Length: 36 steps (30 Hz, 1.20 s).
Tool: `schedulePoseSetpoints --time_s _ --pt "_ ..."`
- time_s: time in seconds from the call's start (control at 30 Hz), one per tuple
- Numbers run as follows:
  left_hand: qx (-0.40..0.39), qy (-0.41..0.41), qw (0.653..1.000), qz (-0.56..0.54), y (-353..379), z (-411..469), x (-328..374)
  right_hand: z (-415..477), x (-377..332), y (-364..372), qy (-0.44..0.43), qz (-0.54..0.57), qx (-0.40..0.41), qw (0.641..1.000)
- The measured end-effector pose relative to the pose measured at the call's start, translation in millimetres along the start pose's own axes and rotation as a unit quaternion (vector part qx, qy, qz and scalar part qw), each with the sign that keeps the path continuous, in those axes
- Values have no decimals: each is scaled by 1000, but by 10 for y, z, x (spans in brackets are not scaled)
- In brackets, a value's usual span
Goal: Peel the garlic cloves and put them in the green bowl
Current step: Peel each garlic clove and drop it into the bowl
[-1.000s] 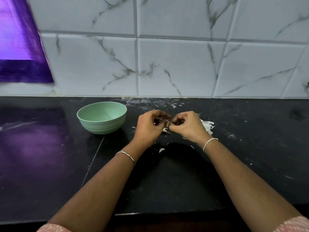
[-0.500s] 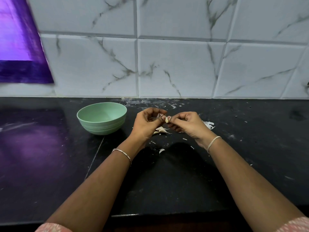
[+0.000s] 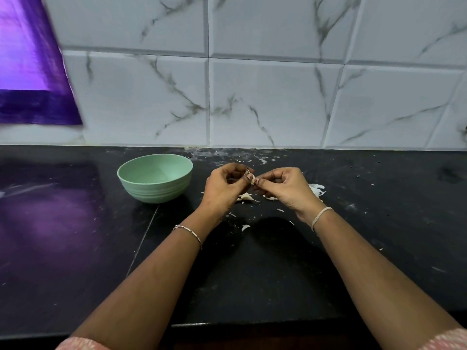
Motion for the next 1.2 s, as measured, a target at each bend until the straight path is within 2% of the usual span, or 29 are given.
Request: schedulePoseSetpoints --time_s 0.1,0.3,0.57,0.8,1.03,1.2 --pt "-3 -1 1000 -13 -1 0 12 -2 -5 3 8 6 4 1000" --pt "-23 -54 991 -121 15 -37 33 4 -12 -8 21 16 26 999" --pt "-27 -90 986 -140 43 -76 68 0 -15 8 -18 -25 54 998" --pt "-8 -95 985 -145 24 -45 33 16 -16 -1 12 21 28 999" --pt "-12 -97 987 -126 35 -47 22 33 14 0 -46 -37 56 997" --pt "-52 -107 987 -111 43 -57 11 57 20 -1 -137 -156 75 975"
Point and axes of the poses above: each hand's wrist, its own z-axis towards the middle knuckle, its own y-axis out of the palm, x = y × z, the point moved 2 cm from there along z, towards the middle knuckle, and after that the axes turned 10 degrees about x, right-handed, at the moved point
